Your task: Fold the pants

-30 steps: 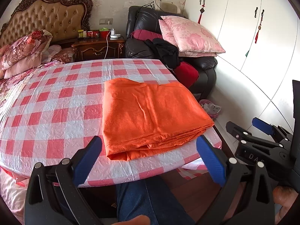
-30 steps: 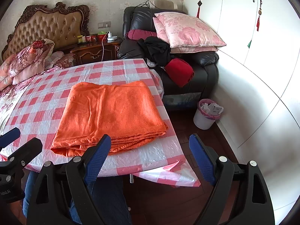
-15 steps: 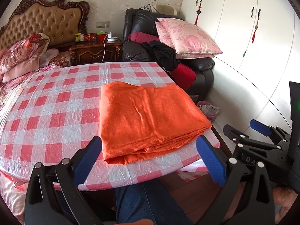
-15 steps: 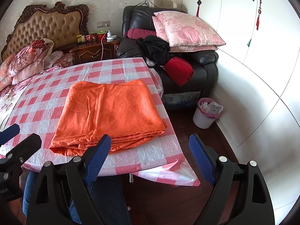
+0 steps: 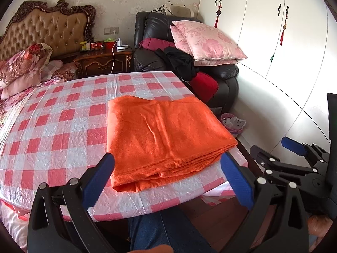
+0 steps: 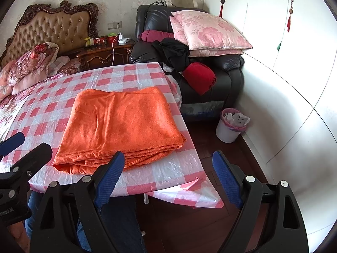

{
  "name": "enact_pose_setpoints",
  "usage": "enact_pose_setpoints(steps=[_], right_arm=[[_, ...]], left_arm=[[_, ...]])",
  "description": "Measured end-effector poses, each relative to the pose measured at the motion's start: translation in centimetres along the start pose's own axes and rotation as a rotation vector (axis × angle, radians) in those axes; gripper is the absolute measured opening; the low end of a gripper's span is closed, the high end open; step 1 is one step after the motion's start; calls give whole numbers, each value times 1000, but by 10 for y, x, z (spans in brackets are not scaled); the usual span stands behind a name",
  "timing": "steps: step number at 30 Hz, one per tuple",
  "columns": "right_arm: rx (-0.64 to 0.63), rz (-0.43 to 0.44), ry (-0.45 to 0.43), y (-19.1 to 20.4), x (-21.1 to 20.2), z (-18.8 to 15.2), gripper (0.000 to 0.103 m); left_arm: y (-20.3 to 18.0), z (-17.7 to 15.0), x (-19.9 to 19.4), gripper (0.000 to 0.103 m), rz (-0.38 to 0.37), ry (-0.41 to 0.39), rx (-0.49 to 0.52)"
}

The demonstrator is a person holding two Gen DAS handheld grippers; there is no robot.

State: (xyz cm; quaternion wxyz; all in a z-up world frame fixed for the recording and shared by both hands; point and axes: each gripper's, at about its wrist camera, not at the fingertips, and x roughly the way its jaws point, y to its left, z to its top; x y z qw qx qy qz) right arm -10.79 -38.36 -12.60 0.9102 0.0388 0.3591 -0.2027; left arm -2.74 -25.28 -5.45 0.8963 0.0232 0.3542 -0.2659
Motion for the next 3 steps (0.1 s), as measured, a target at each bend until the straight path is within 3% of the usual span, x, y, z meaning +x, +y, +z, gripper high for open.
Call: enact_pose_setpoints(steps=[3], right_arm=[[-1,-1,4,0,1,-2,82]], left_arm=[[1,-1,2,101,-12,8,-7]])
